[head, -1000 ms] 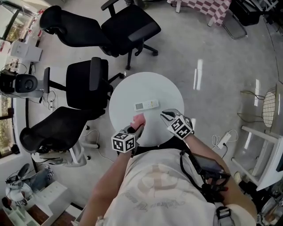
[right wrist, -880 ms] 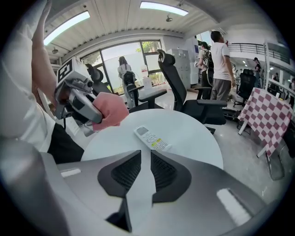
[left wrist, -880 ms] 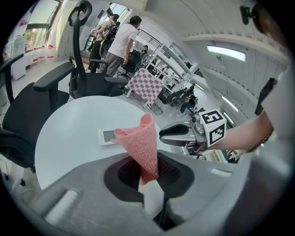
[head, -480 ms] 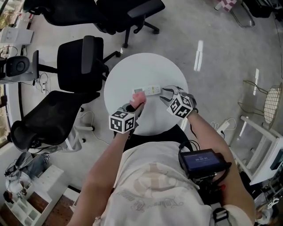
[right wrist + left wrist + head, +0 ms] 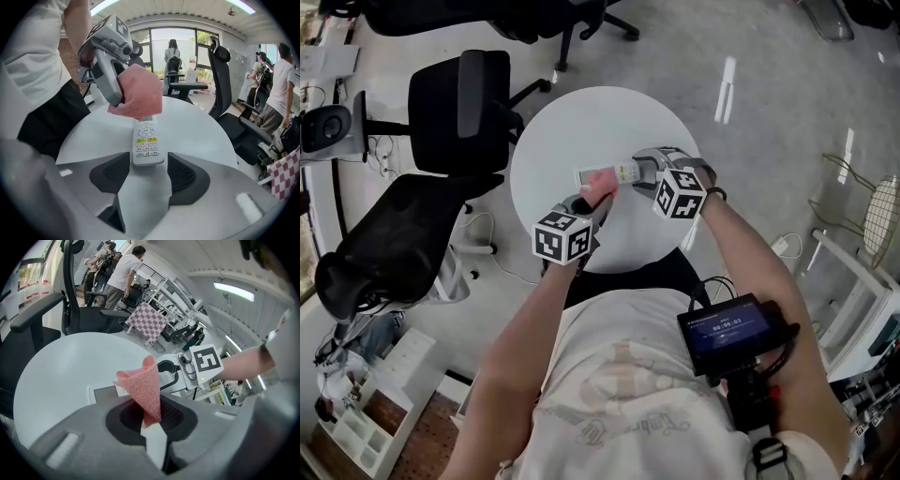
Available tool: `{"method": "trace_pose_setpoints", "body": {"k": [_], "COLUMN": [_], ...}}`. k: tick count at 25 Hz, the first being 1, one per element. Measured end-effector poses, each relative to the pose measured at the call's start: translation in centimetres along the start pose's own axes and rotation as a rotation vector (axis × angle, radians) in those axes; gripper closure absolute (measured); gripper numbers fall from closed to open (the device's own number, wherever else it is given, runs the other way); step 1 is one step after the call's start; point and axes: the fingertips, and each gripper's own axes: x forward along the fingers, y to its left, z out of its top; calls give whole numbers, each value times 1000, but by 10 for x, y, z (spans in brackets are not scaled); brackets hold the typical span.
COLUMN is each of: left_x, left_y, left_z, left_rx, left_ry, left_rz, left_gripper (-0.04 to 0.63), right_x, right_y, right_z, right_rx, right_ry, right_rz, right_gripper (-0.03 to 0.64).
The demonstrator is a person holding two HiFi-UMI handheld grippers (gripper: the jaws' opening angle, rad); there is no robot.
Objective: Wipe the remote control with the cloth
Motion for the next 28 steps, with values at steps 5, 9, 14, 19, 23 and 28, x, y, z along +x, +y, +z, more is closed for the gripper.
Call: {"method": "trace_pose_setpoints", "body": {"k": [5, 9, 14, 19, 23, 28], "left_x": [14, 33, 66, 73, 70, 56], "left_y": [-5, -6, -15, -6, -1, 15], "left_z": [8, 11, 16, 15, 16, 15], "left_rx": [6, 27, 41, 24, -2, -106], "left_ry": [24, 85, 175, 229, 226, 152], "left_rz": [-23, -28, -56, 1, 51, 80], "left_gripper": [551, 551, 551, 552, 554, 554], "right_x": [1, 2, 3, 3, 2, 4], "right_y": [2, 3, 2, 3, 4, 4], "right_z": [0, 3, 4, 4, 5, 7], "right_rx": [-1, -6, 7, 19, 24, 25], "right_ry": [-8, -9, -10, 5, 6, 8], "right_rz": [4, -3, -13, -14, -19, -18], "right_gripper": [401, 403, 405, 410, 410, 410]}}
